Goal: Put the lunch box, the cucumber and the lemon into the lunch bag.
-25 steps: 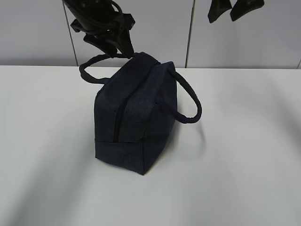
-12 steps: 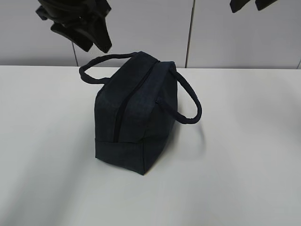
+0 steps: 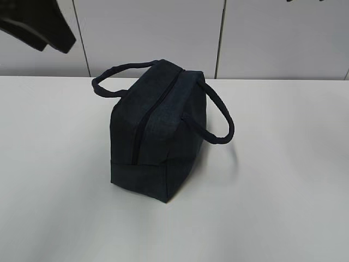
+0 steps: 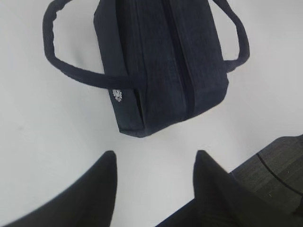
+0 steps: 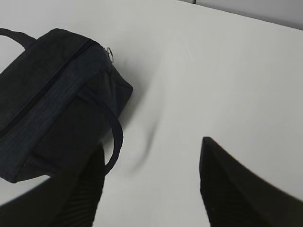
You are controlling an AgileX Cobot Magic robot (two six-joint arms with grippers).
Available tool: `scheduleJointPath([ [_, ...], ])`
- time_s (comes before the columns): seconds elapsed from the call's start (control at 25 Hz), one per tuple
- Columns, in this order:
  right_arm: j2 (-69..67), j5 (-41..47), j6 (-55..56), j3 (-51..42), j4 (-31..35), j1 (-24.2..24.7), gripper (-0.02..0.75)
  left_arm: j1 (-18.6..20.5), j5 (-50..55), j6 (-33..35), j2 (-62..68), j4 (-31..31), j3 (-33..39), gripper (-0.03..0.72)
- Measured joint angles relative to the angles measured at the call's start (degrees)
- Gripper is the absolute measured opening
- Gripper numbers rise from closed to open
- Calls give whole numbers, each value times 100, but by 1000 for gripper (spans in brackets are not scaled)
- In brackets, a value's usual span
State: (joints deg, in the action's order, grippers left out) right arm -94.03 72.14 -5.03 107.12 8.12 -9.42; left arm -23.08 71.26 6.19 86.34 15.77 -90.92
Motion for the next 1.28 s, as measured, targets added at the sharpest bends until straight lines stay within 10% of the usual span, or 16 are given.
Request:
scheduleJointPath([
  [1.28,5394,44,-291,-3878,-430,-60,470,0,119,-13,-4402,-54,2506,308],
])
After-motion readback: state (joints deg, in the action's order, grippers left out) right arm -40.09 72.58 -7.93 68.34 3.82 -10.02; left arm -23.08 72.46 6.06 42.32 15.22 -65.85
